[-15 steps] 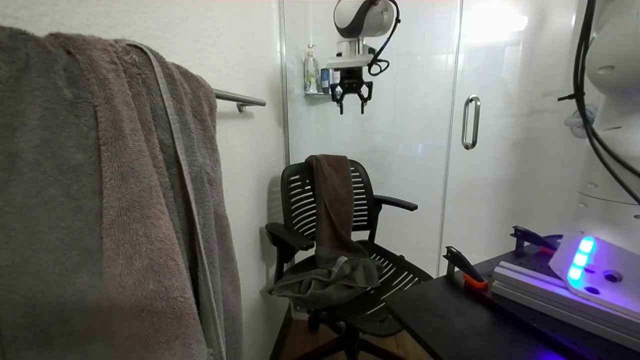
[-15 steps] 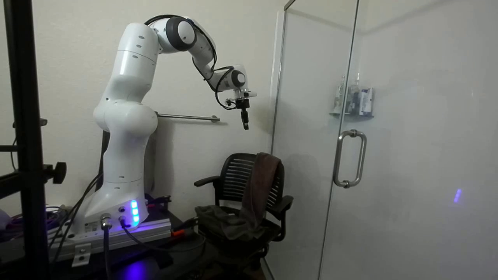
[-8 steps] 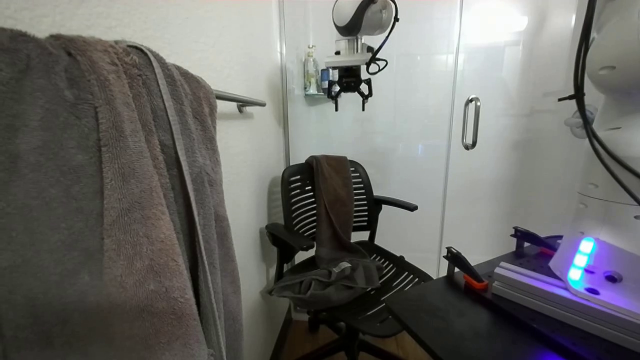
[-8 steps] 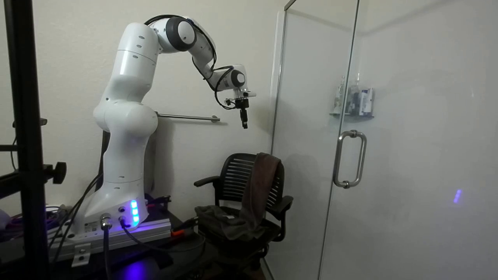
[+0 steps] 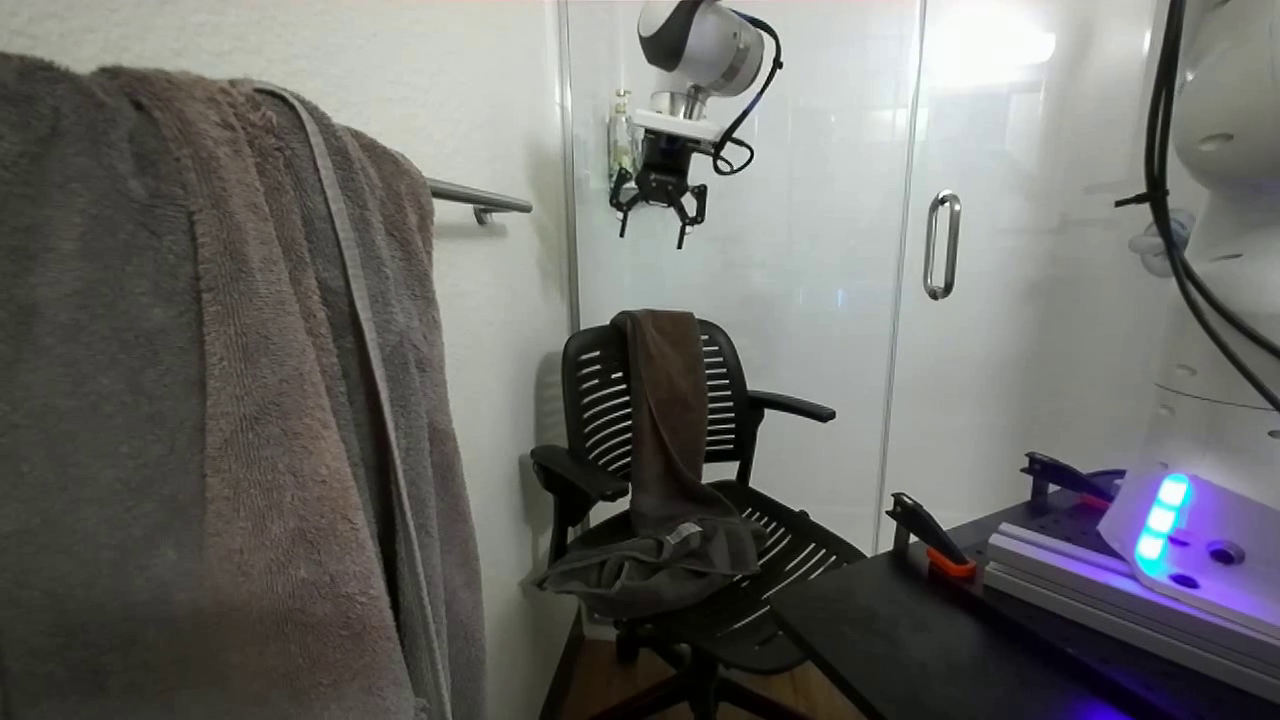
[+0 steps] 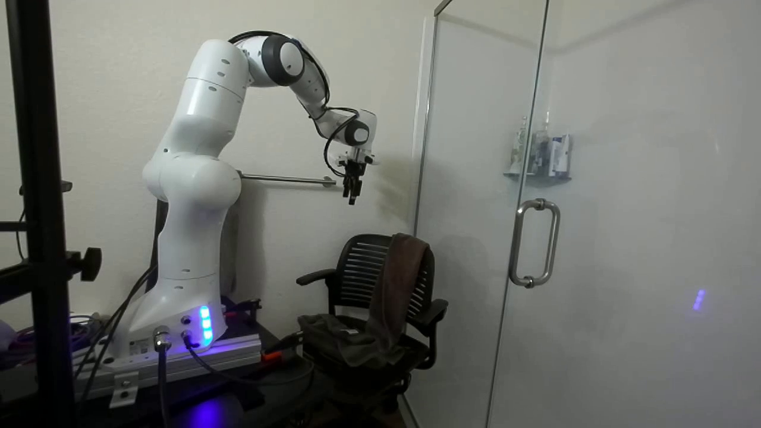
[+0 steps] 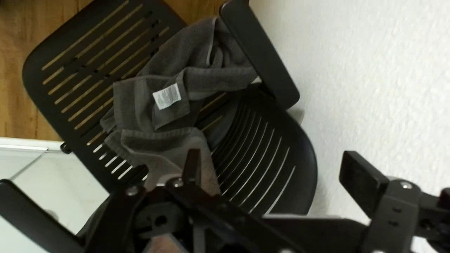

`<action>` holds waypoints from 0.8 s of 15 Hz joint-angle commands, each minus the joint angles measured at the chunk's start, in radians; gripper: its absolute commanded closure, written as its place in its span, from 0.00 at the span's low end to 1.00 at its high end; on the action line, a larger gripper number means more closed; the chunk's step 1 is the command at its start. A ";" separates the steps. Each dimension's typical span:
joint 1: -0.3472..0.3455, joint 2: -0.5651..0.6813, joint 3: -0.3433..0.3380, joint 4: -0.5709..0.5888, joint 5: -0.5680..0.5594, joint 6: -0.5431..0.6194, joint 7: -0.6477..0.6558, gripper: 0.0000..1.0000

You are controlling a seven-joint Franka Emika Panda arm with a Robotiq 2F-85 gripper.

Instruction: Hang the brown towel on the backrest of the black chair, remove the grey towel from the rail and put it on the seat of the black chair

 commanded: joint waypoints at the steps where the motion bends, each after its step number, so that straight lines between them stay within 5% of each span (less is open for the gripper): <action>1: 0.014 -0.066 0.037 -0.020 0.076 -0.167 -0.110 0.00; 7: 0.114 -0.157 0.097 -0.014 -0.033 -0.512 -0.095 0.00; 10: 0.144 -0.230 0.118 -0.067 -0.169 -0.512 -0.144 0.00; 12: 0.147 -0.185 0.122 -0.017 -0.143 -0.520 -0.098 0.00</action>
